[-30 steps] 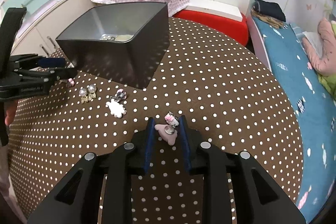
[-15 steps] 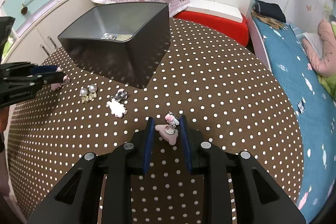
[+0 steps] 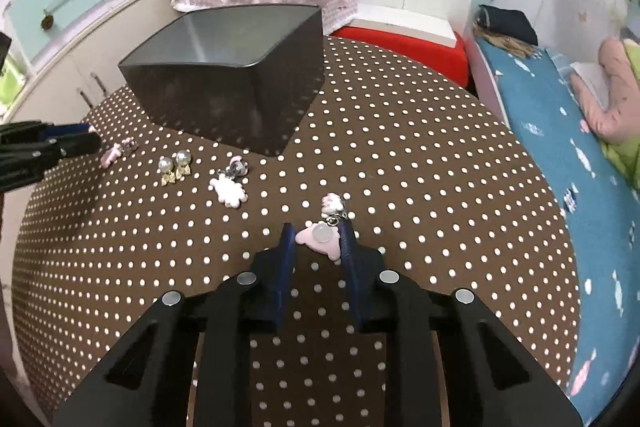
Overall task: Organize jewelry
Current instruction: 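Carry both charms into the grey box and open both grippers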
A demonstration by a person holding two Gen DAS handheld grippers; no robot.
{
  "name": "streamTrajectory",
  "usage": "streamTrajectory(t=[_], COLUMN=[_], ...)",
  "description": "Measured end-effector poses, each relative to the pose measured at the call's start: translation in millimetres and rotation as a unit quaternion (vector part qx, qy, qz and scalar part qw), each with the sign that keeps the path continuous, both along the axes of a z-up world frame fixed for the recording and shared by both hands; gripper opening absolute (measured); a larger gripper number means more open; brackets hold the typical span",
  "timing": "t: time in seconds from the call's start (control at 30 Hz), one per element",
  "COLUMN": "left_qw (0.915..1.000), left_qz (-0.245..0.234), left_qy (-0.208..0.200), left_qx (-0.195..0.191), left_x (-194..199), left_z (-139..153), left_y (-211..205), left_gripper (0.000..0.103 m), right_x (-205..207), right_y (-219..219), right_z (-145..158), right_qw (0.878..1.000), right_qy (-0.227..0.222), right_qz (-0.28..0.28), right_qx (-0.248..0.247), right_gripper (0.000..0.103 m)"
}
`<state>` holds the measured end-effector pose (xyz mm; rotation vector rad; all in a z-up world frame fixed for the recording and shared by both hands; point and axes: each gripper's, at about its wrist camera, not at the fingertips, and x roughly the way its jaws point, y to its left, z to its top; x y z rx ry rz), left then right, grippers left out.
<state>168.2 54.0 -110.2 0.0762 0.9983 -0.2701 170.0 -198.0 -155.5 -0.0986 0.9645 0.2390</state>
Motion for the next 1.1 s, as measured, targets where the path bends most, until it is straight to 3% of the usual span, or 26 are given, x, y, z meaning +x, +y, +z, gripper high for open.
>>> streamTrajectory(t=[0.3,0.6,0.8,1.1], left_qw=[0.9996,0.9966,0.9915,0.9899], left_qz=[-0.01,-0.03,-0.06,-0.087], left_qy=[-0.023,-0.072,-0.111,-0.105], left_qx=[-0.013,-0.028,-0.034,-0.039], left_x=[-5.7,-3.9,9.5,56.5], left_z=[18.7,54.5,82.2,91.0], left_y=[-6.5,-17.3,-34.3,-55.2], left_gripper=[0.029,0.029,0.029,0.029], right_x=[3.1,-12.6,-0.7,54.3], right_y=[5.6,18.9,32.5,57.2], right_z=[15.8,90.4,133.5,137.6], right_qw=[1.0,0.995,0.99,0.992], right_qy=[-0.009,-0.093,-0.136,-0.117], right_qz=[-0.013,-0.014,-0.006,0.013], right_qx=[0.0,0.024,0.042,0.052], right_gripper=[0.023,0.023,0.023,0.023])
